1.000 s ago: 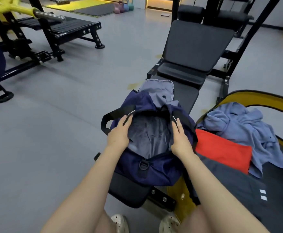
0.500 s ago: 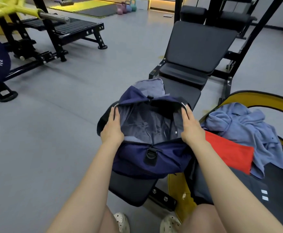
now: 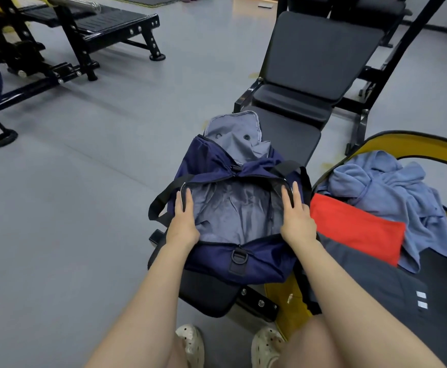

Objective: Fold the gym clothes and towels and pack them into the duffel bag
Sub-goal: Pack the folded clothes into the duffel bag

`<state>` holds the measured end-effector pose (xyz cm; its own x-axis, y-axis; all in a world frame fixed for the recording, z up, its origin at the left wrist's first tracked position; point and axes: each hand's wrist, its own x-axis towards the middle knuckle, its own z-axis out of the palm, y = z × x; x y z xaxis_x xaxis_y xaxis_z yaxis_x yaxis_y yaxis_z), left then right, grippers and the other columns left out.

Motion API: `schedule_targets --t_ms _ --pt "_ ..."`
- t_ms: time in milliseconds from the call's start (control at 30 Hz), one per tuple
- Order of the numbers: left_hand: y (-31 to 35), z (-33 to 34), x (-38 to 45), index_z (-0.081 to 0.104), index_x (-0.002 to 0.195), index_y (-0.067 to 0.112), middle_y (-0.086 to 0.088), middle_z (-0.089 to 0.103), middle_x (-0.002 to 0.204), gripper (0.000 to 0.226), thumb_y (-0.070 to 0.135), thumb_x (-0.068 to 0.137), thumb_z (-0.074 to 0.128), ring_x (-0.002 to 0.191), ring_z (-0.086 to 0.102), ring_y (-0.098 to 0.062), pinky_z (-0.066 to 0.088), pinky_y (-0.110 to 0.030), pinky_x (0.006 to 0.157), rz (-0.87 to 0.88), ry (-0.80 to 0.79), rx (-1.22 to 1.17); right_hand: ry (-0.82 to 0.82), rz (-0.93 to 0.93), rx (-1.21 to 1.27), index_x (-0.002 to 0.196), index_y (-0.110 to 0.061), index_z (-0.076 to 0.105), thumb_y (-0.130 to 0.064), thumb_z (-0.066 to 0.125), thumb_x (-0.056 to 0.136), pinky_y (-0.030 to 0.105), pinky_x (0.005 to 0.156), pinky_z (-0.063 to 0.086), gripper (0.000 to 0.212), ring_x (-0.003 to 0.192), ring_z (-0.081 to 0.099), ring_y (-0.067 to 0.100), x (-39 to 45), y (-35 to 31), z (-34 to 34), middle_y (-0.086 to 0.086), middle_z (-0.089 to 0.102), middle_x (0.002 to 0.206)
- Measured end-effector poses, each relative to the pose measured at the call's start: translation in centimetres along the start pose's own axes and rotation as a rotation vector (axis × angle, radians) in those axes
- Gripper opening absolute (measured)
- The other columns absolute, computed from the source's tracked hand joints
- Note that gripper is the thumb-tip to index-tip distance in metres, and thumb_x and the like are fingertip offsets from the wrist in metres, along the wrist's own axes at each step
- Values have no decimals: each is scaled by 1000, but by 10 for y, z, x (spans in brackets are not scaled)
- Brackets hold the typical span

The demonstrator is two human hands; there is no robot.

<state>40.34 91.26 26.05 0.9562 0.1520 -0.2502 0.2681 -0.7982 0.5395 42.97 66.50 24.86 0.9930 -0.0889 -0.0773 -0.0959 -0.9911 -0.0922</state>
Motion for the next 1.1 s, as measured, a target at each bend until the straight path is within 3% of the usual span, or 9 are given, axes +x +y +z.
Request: schedule_targets --t_ms 133,200,333,400,500,633,800,967,1100 --pt "1 -1 -4 -9 151 28 3 -19 158 94 -9 85 47 134 33 -32 43 -35 93 42 -5 -38 15 -62 131 152 -37 0 5 49 85 34 69 47 93 134 27 35 -1 -2 -4 -2 -20 159" --pt "1 -1 -7 -7 151 28 2 -18 158 92 -5 86 49 132 34 -33 44 -34 92 67 -20 -66 56 -114 231 152 -38 2 -7 49 92 42 80 51 82 141 19 35 -4 -3 -9 -2 -13 161" --pt "2 -3 -14 -3 151 31 -3 -22 157 93 -5 85 51 128 40 -31 48 -33 80 96 -16 -115 164 -37 538 153 -24 9 -33 39 101 40 109 32 60 144 21 23 -17 8 -18 2 14 160" --pt "2 -4 -18 1 151 32 -4 -23 156 93 -10 85 50 133 34 -30 44 -30 78 89 -17 -122 230 56 596 149 -10 28 -25 43 100 36 108 29 53 139 30 27 -29 27 -19 10 33 152" --pt "3 -4 -25 10 151 33 -2 -24 156 93 -18 82 46 131 38 -27 38 -24 74 90 -11 -156 328 182 474 126 1 56 -9 56 91 43 96 37 36 116 48 42 -57 63 -8 23 54 124" --pt "5 -2 -31 18 151 30 -1 -21 157 90 -23 81 43 135 31 -26 33 -19 79 89 7 -196 163 324 278 118 -6 61 -30 61 91 43 86 42 37 111 47 39 -93 82 2 17 53 118" --pt "4 5 -35 24 150 27 1 -18 158 87 -23 80 42 143 19 -21 35 -20 83 110 10 -157 -39 389 140 135 -16 44 -64 50 86 41 91 42 69 122 43 35 -103 69 14 10 44 136" --pt "5 7 -37 22 150 27 2 -17 158 87 -21 80 45 145 16 -23 44 -30 88 115 10 -105 -150 415 77 143 -13 26 -69 53 81 43 95 40 88 125 38 38 -95 58 19 14 30 144" --pt "5 7 -38 23 150 25 -1 -16 158 84 -20 81 45 145 12 -23 40 -33 99 124 3 -60 -139 425 125 136 -14 34 -49 58 87 39 88 43 65 121 42 37 -93 62 13 14 36 139"
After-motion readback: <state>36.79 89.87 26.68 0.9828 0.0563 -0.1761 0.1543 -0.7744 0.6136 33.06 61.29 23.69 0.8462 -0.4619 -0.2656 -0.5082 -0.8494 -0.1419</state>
